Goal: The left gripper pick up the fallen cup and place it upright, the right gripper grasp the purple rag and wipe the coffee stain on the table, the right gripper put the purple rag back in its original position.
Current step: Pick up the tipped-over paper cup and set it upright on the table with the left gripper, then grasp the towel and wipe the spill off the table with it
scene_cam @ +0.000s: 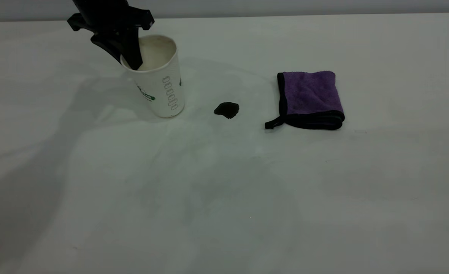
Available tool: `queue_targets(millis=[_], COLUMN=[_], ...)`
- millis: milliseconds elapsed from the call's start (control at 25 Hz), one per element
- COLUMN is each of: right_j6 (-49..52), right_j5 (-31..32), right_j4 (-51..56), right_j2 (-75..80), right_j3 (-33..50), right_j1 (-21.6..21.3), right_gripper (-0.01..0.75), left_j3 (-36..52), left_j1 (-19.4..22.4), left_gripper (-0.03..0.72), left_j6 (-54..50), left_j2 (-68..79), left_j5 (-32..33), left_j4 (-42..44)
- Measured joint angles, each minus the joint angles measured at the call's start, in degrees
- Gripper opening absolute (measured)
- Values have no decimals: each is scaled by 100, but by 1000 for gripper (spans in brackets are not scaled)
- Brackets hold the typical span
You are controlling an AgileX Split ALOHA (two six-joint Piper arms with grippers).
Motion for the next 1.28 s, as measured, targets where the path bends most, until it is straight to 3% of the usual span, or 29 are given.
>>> queue_targets(millis=[200, 360, 760, 1040, 1280], right_j6=[0, 0, 0, 0, 0], right_j5=[0, 0, 0, 0, 0], right_j4=[0, 0, 0, 0, 0], right_j2=[0, 0, 0, 0, 0], right_j3=[0, 0, 0, 0, 0], right_j1=[0, 0, 0, 0, 0], right_gripper=[346, 346, 346, 346, 346], left_j3=[0, 0, -188, -629, -733], left_j1=[0, 0, 0, 0, 0], left_gripper=[388, 479, 496, 496, 496], left_j6=[0, 0, 0, -219, -711], left_j2=[0, -41, -625, -1593, -2934], left_j5=[0, 0, 729, 1821, 1821], left_j4=[-243, -310, -204, 72, 708])
